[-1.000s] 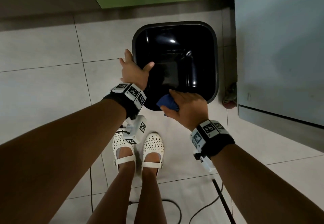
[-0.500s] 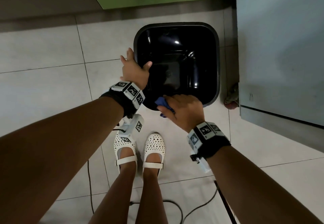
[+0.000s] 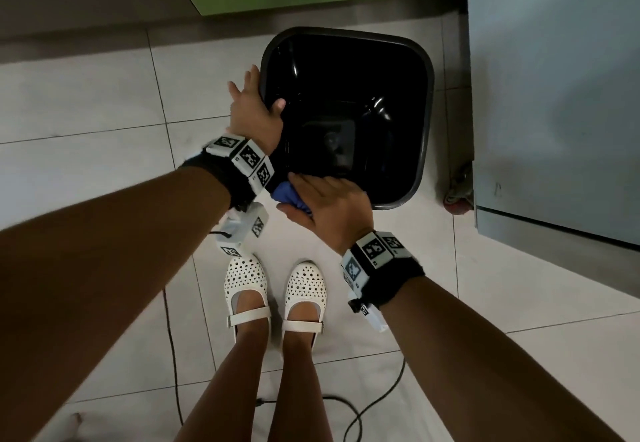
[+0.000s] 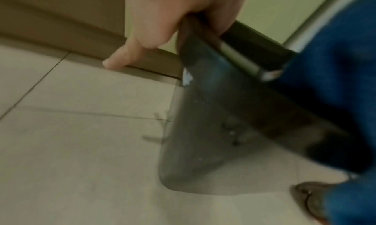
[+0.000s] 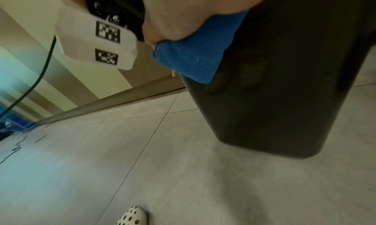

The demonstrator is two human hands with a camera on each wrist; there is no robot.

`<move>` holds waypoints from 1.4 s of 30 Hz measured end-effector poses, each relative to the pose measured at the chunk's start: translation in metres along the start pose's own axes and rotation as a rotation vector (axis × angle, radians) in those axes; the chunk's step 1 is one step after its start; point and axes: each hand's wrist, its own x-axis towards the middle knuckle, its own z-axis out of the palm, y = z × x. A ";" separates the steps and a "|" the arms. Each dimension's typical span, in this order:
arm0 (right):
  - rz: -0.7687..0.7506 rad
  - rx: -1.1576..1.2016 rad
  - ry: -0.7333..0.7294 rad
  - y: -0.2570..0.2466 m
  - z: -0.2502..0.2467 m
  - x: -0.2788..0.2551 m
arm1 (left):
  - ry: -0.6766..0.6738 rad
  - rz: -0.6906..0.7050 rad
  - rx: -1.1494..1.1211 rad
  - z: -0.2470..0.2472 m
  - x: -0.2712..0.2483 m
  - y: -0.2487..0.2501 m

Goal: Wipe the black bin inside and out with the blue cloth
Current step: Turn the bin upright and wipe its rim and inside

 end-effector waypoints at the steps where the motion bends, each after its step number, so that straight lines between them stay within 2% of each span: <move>1: 0.001 -0.004 0.005 0.001 0.000 0.000 | -0.009 0.015 0.032 -0.004 0.004 0.000; 6: -0.015 -0.053 -0.039 0.037 -0.024 -0.020 | -0.061 0.032 0.127 -0.019 0.020 0.011; 9: 0.006 -0.096 -0.074 0.047 -0.029 -0.025 | -0.025 -0.021 0.185 -0.016 0.023 0.018; 11: 0.040 -0.104 -0.074 0.038 -0.025 -0.023 | 0.025 -0.015 0.177 -0.014 0.019 0.014; 15: 0.124 -0.106 -0.036 0.010 -0.010 -0.021 | 0.186 0.059 -0.043 -0.013 -0.009 -0.003; 20: 0.225 -0.132 -0.044 -0.019 0.008 -0.013 | 0.279 -0.068 -0.086 -0.011 -0.023 -0.024; 26: 0.243 -0.129 -0.048 -0.021 0.011 -0.004 | 0.202 0.029 0.091 -0.020 -0.006 -0.029; 29: 0.181 -0.124 -0.035 0.001 0.000 0.000 | 0.146 0.081 0.170 -0.024 0.007 -0.017; 34: 0.041 -0.148 -0.056 0.041 -0.017 0.004 | 0.087 0.106 0.159 -0.025 0.026 0.001; 37: 0.088 -0.153 -0.059 0.037 -0.016 0.014 | 0.097 0.075 0.158 -0.022 0.030 0.007; 42: 0.223 -0.136 -0.072 0.002 0.003 0.050 | 0.072 0.036 0.217 -0.015 0.034 0.007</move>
